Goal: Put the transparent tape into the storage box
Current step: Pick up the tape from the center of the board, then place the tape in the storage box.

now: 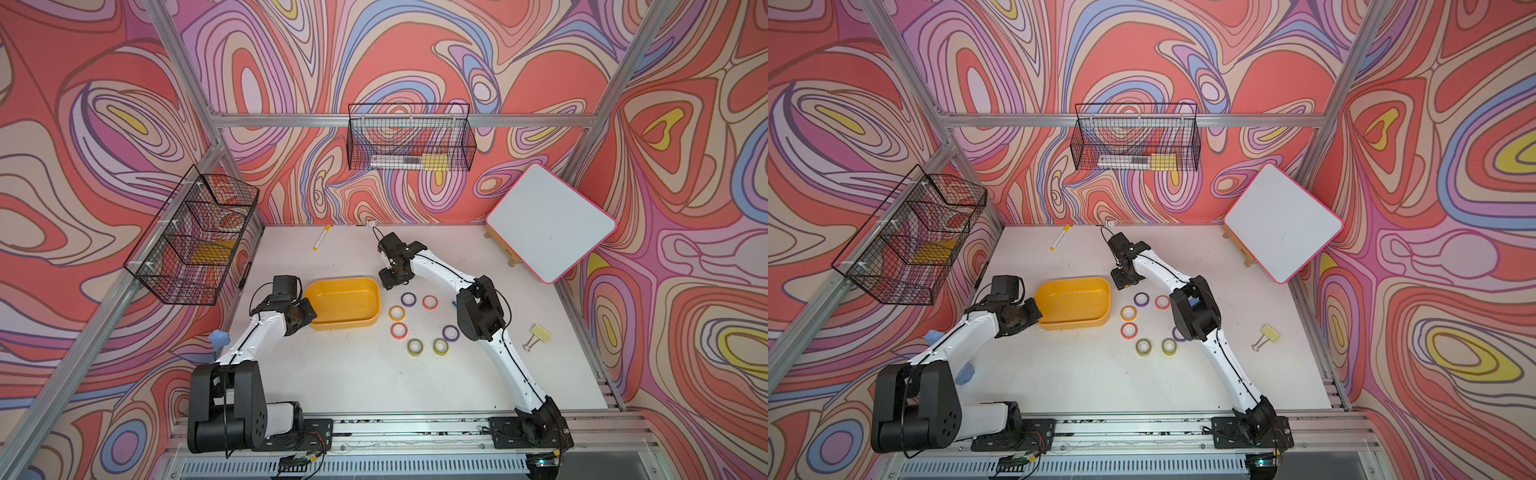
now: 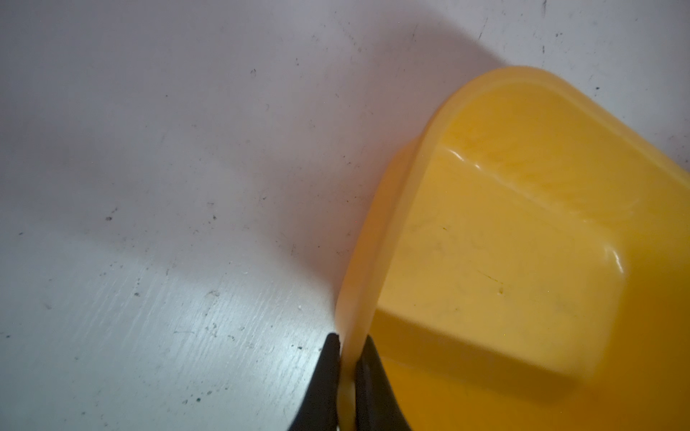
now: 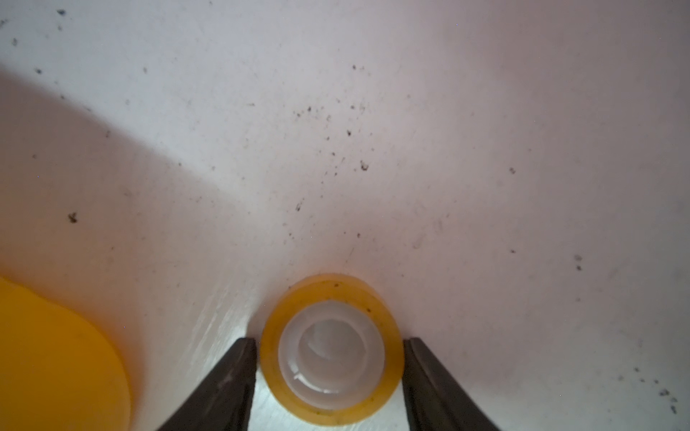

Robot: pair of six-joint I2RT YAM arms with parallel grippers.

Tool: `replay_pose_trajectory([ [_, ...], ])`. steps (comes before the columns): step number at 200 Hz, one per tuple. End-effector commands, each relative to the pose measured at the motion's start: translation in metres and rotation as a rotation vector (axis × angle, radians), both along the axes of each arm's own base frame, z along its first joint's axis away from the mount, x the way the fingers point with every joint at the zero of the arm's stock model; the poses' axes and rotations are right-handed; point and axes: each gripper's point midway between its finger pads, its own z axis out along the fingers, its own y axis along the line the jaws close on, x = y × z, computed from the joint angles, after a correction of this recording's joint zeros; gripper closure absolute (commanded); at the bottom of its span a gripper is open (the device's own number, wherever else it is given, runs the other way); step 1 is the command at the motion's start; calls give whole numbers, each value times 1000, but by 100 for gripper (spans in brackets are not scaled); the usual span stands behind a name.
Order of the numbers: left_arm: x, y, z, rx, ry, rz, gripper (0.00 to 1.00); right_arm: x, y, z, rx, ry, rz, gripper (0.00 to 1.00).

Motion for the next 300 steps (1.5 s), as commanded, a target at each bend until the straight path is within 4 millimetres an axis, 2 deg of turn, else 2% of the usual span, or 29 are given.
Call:
replay_pose_trajectory([
  [1,-7,-6,-7,-16,19,-16,94,-6,-6,-23,-48,30,-16,40],
  [16,-7,-8,-6,-19,12,-19,91,-6,-5,-19,-41,25,-14,42],
  [73,-3,-15,-5,-12,0,-45,91,-5,-12,4,-36,-8,-47,44],
  [120,0,-21,-3,-5,-3,-64,92,2,-43,29,7,0,-158,46],
  [137,1,-24,-3,-5,-6,-72,92,2,-51,44,16,-12,-175,46],
  [163,2,-30,-3,3,-10,-91,92,-1,-54,71,33,-41,-170,46],
  [206,5,-37,-7,-8,-4,-100,91,-15,-43,110,77,-77,-121,49],
  [216,5,-37,-7,-6,-6,-96,86,-22,-35,115,78,-79,-88,48],
  [233,5,-36,-4,2,-8,-90,60,-33,-20,118,73,-80,-36,47],
  [245,5,-34,-3,11,-8,-87,50,-40,-8,118,77,-75,-2,46],
  [271,4,-31,4,26,-15,-82,40,-52,15,111,75,-64,61,46],
  [300,6,-29,13,37,-31,-81,36,-64,38,106,91,-64,117,46],
])
